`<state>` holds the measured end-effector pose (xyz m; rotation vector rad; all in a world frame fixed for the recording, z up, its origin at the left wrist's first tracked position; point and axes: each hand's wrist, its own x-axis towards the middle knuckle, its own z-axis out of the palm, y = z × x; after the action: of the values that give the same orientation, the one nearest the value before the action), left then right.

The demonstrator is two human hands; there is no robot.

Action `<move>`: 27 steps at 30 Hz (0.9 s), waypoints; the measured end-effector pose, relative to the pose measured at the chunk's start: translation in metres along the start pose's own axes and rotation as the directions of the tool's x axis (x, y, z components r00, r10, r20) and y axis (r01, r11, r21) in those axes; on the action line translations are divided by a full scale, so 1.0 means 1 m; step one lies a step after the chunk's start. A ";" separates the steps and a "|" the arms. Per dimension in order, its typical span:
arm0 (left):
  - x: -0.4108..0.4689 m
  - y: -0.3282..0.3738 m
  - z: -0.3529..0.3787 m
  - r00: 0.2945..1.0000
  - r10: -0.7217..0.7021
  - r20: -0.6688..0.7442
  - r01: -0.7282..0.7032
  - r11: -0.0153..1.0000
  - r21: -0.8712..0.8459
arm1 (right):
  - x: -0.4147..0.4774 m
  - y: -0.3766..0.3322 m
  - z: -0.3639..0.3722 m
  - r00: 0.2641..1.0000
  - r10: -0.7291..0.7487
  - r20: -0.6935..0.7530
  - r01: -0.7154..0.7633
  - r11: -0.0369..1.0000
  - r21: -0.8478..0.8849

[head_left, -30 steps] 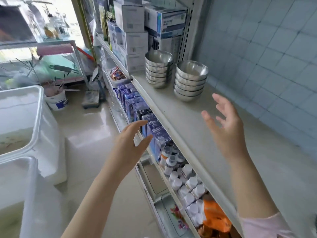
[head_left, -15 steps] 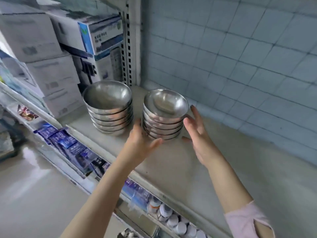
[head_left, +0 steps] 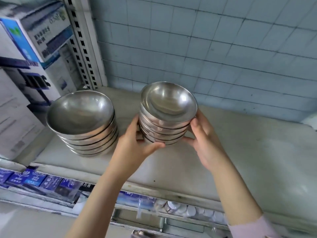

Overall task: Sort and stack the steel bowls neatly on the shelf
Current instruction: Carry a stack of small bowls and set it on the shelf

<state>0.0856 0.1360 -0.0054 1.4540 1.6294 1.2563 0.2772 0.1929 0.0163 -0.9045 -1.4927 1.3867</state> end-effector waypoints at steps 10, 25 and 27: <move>-0.054 0.081 0.111 0.941 0.188 0.281 -0.181 0.982 -0.051 | -0.142 -0.046 -0.107 0.927 -0.049 -0.371 0.029 0.998 -0.057; -0.222 0.206 0.371 0.670 0.299 0.679 -0.215 0.954 -0.208 | -0.426 -0.092 -0.309 0.696 -0.004 -0.718 -0.038 0.998 -0.043; -0.231 0.219 0.399 0.640 0.302 0.707 -0.221 0.953 -0.207 | -0.445 -0.091 -0.335 0.642 0.021 -0.766 -0.059 0.998 -0.022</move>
<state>0.5770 -0.0002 0.0181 1.8519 0.8070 0.6952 0.7500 -0.1133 0.0477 -1.3479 -0.8309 0.7967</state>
